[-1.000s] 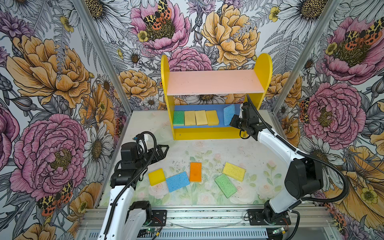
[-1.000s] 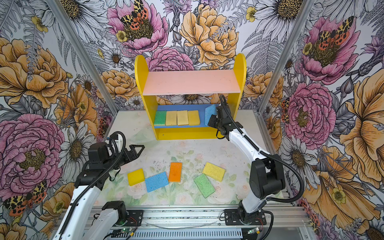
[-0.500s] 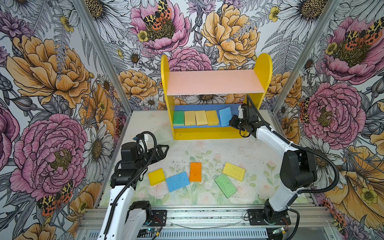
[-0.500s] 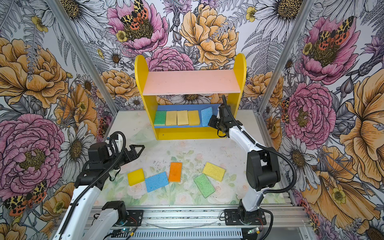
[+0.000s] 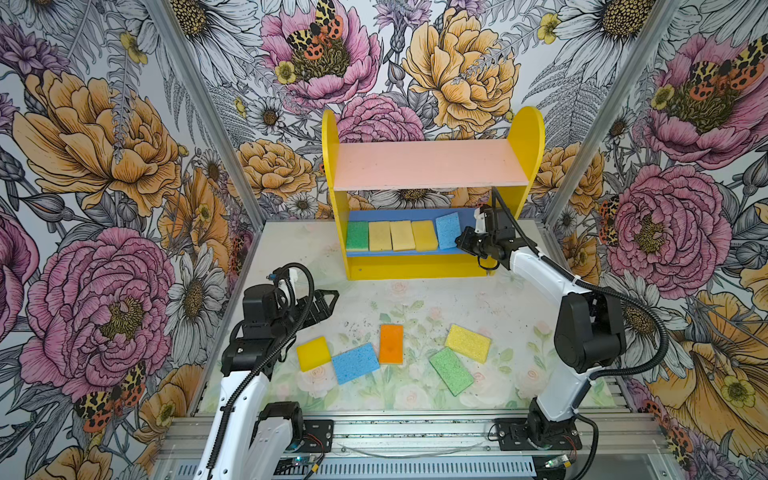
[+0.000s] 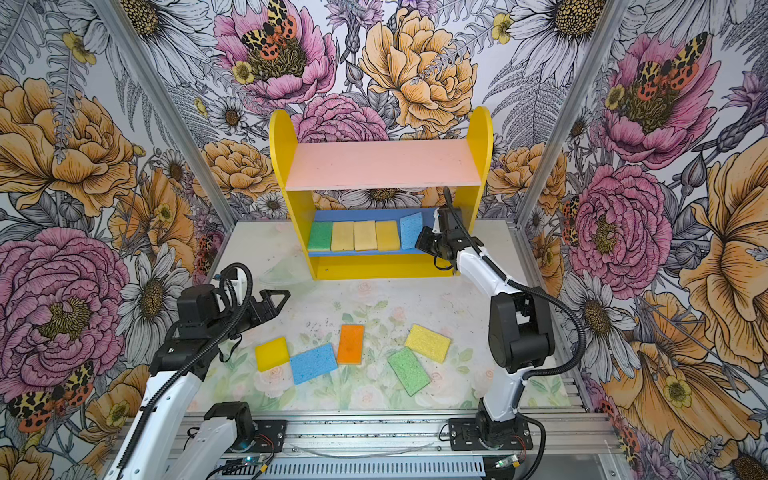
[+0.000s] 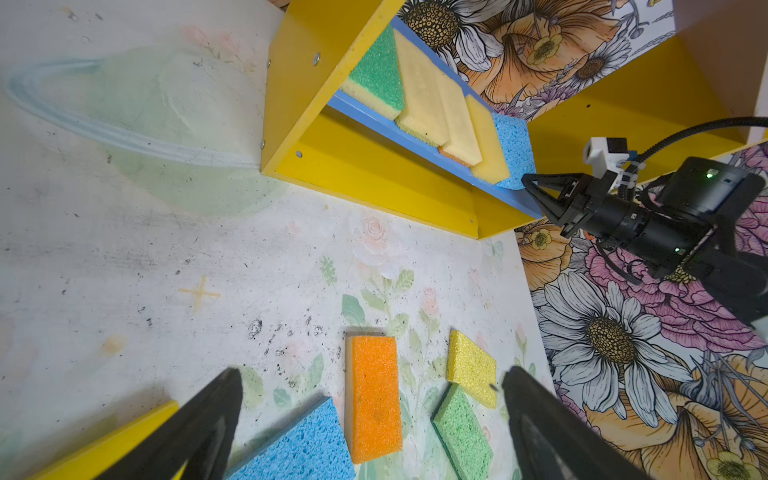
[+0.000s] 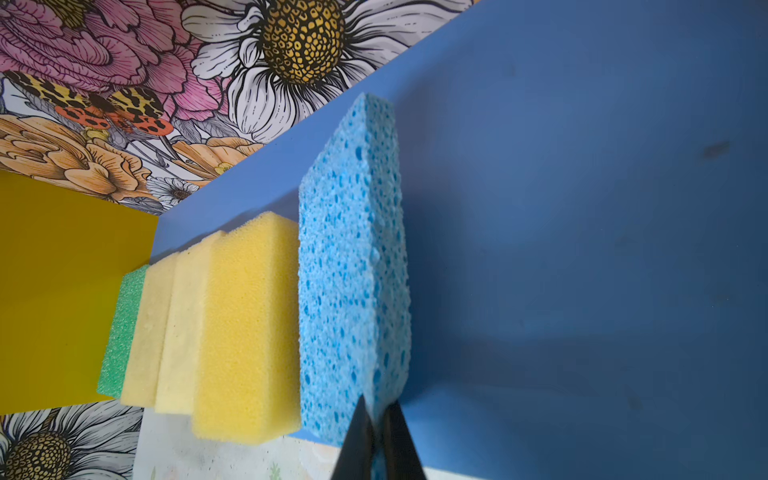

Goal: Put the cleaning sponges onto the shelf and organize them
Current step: 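Lower the blue sponge beside the shelved yellow sponges and press it into line, then open the right gripper and withdraw it from the shelf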

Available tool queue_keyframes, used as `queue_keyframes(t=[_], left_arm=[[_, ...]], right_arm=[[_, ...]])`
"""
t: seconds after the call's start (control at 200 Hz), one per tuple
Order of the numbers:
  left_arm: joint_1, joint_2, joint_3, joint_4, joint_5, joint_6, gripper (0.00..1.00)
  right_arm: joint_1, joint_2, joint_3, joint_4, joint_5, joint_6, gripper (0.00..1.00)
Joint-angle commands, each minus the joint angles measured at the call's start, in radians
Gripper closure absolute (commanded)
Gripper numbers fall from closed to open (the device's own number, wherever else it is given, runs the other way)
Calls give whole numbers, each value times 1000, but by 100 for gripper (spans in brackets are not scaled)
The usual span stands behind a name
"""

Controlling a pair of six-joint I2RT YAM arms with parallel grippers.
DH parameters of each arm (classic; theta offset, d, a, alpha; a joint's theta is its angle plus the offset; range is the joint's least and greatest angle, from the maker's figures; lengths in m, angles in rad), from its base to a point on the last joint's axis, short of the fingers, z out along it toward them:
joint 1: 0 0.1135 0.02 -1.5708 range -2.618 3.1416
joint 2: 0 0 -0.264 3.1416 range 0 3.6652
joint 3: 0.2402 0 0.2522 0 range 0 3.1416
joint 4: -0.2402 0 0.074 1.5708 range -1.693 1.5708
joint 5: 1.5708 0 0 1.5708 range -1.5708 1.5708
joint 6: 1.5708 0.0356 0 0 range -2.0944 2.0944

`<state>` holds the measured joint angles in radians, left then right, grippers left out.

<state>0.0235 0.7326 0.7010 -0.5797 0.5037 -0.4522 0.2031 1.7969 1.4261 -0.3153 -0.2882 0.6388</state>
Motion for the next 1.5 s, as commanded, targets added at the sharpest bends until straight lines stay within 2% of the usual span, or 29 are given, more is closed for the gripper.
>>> queue_keyframes(t=[0.0, 0.435, 0.62, 0.85, 1.186, 1.496], left_arm=[[-8, -10, -9, 14, -21, 18, 1], [-19, -15, -9, 10, -32, 18, 1], [-20, -15, -9, 11, -33, 17, 1], [-22, -15, -9, 11, -33, 16, 1], [-23, -18, -9, 9, -33, 16, 1], [-27, -19, -9, 10, -36, 15, 1]], right_arm=[[-4, 6, 33, 13, -28, -3, 92], [-7, 16, 30, 12, -80, -21, 92], [-12, 7, 18, 10, -73, -19, 66], [-20, -18, -3, -1, -55, -25, 50], [-25, -42, -18, -30, -24, -42, 40], [-24, -96, -37, -50, 7, -56, 39]])
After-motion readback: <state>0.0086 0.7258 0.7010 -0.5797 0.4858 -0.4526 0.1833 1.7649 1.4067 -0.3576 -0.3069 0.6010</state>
